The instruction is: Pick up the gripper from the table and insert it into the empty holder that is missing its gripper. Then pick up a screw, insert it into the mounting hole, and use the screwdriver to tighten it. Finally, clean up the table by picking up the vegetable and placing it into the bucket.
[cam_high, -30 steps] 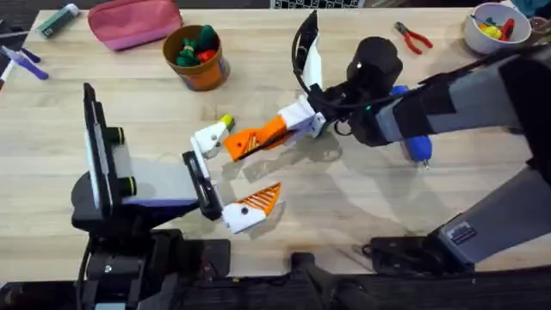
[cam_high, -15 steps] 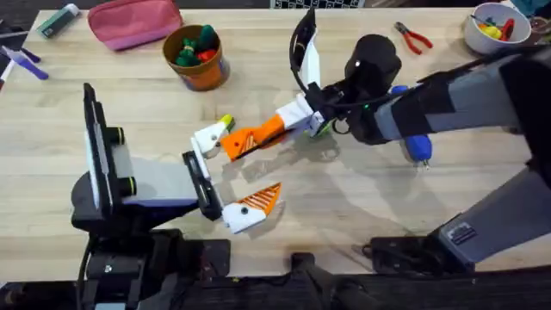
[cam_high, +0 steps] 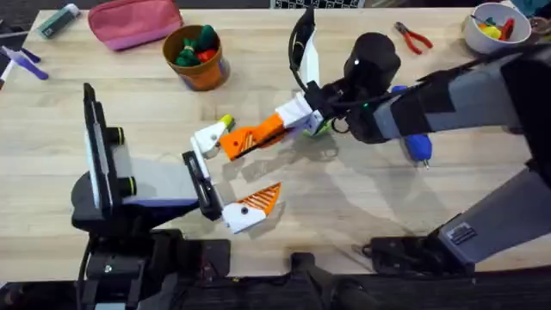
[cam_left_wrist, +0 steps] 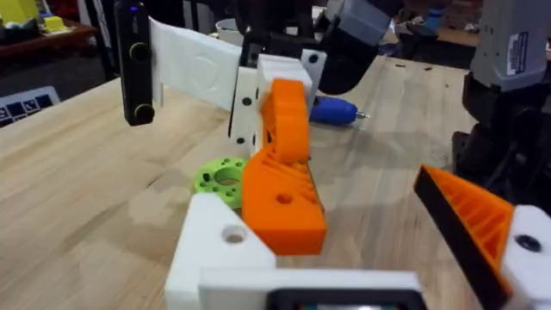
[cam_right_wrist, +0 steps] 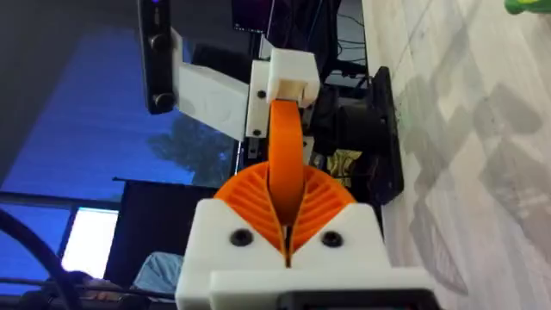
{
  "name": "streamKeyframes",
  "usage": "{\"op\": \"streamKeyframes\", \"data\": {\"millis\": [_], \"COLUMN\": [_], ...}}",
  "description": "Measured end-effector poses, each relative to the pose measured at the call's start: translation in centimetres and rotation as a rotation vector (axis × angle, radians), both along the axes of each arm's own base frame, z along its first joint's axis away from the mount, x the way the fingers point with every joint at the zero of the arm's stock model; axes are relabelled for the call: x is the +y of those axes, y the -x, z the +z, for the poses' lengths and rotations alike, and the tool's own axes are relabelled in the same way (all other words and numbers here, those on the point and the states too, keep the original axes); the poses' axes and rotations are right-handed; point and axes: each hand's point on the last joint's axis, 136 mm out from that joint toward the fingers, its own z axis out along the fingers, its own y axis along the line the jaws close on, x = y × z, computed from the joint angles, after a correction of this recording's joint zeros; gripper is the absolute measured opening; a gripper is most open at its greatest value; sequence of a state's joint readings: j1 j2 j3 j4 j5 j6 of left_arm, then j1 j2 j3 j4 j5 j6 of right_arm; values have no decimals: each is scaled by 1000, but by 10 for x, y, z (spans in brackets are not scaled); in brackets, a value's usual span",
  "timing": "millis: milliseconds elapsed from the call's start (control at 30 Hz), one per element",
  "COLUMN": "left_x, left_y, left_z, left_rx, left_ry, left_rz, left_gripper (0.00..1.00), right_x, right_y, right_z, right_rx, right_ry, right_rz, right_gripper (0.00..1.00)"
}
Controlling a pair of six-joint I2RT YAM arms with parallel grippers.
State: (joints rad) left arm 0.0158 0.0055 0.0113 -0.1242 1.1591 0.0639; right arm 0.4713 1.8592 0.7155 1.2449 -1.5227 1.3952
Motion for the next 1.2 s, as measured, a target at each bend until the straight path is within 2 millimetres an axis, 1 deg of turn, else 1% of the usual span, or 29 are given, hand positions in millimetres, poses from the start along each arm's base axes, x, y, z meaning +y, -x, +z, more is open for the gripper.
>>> {"op": "streamKeyframes", "data": {"millis": [200,633,1000,1200], "left_x": [0,0,0,0], "left_y": [0,0,0,0], "left_z": [0,0,0,0], "left_rx": [0,0,0,-4], "left_ry": [0,0,0,-2], "left_rz": [0,0,0,0], "left_gripper": [985,985,985,985], "right_x": [0,2,8,17], "right_y": [0,0,-2,-2], "right_z": [-2,-2,-2,1], "right_rx": [34,37,36,27], "right_ry": [17,19,18,13], "right_rz": [-3,-7,-29,-31], "right_gripper": [10,10,10,9]}}
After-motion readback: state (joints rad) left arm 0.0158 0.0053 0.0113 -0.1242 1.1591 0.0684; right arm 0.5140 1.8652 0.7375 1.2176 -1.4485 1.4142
